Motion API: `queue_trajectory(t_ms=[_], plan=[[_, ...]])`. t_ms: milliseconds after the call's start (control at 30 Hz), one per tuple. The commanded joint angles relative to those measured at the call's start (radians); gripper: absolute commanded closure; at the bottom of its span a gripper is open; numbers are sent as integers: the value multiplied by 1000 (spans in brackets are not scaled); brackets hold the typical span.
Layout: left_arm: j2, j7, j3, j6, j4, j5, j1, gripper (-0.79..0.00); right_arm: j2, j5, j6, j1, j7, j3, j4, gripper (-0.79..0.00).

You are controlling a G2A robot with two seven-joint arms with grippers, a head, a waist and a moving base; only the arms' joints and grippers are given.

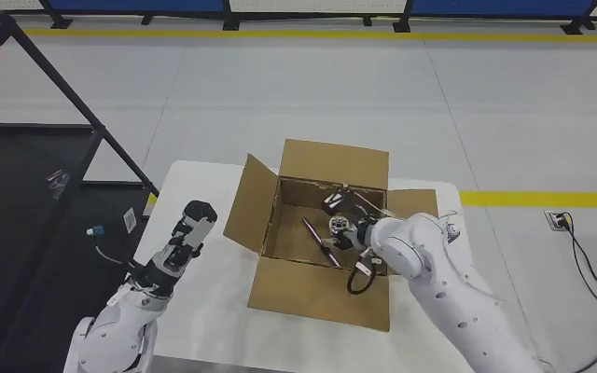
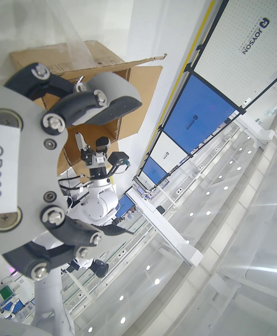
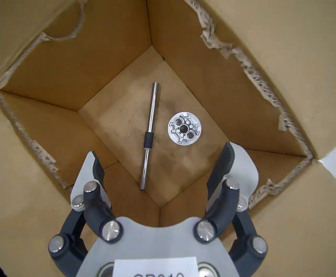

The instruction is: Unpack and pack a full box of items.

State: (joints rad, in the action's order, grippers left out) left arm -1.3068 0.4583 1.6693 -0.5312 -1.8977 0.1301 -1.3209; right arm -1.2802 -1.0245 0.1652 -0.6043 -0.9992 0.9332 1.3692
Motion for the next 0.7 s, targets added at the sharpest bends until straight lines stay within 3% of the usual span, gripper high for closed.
queue_trajectory(t_ms=[0, 333, 367, 400, 433, 467, 633, 667], plan=[[0, 1, 0, 0, 0, 0, 0, -785, -21, 19, -26, 44, 15, -50, -94, -785], [0, 1, 0, 0, 0, 0, 0, -785, -123, 45, -145, 198, 165, -196, -477, -785], [0, 1, 0, 0, 0, 0, 0, -785, -132, 53, -147, 207, 177, -204, -505, -727], [0, 1, 0, 0, 0, 0, 0, -785, -140, 66, -143, 215, 185, -210, -533, -560], [0, 1, 0, 0, 0, 0, 0, -785, -148, 74, -143, 225, 189, -214, -560, -443], [0, 1, 0, 0, 0, 0, 0, -785, -156, 75, -143, 235, 195, -221, -584, -379], [0, 1, 0, 0, 0, 0, 0, -785, -185, 113, -111, 265, 222, -232, -672, -268], [0, 1, 0, 0, 0, 0, 0, -785, -190, 119, -108, 269, 229, -232, -685, -194]])
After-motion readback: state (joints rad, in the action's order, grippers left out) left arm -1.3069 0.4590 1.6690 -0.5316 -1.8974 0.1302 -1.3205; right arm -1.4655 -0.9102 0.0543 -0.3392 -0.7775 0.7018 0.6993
